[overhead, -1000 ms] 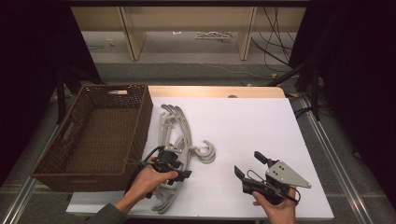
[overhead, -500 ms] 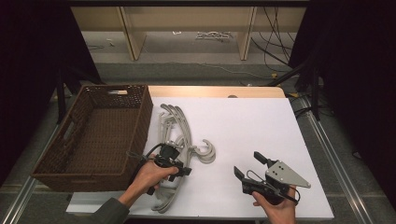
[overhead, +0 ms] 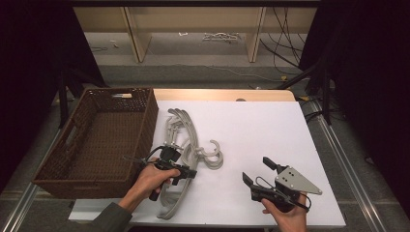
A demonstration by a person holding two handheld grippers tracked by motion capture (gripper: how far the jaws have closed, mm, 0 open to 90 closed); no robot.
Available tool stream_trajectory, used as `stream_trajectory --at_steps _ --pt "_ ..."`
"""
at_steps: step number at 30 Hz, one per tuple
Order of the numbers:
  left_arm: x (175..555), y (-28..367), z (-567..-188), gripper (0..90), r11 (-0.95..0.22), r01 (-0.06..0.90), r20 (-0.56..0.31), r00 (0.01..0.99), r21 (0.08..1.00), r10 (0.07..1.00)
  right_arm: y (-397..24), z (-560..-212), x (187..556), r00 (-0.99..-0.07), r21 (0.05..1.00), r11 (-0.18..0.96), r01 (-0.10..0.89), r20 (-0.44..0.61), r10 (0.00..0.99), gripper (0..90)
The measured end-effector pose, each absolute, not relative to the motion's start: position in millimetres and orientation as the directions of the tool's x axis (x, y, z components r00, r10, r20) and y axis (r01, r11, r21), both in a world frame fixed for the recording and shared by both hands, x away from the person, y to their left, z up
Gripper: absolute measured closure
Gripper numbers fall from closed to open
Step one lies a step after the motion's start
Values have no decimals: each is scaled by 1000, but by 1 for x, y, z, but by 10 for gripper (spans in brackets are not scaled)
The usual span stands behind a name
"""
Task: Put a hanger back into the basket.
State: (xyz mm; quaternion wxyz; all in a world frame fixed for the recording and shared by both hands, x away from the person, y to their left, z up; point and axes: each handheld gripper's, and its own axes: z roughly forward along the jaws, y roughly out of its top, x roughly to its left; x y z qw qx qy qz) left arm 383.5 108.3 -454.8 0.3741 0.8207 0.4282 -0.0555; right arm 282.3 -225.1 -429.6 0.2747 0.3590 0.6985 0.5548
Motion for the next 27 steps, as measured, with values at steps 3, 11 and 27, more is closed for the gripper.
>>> stream_trajectory --at_steps 3,11,27 --pt "380 112 -452 674 -332 746 -419 619 577 664 -225 -430 282 -593 972 125 198 18 805 175" --pt "369 136 -442 709 -194 772 -502 560 606 659 -224 -430 282 -597 968 140 208 13 802 173" --pt "356 156 -425 740 43 765 -578 447 642 683 -222 -431 282 -611 963 150 224 19 791 173"
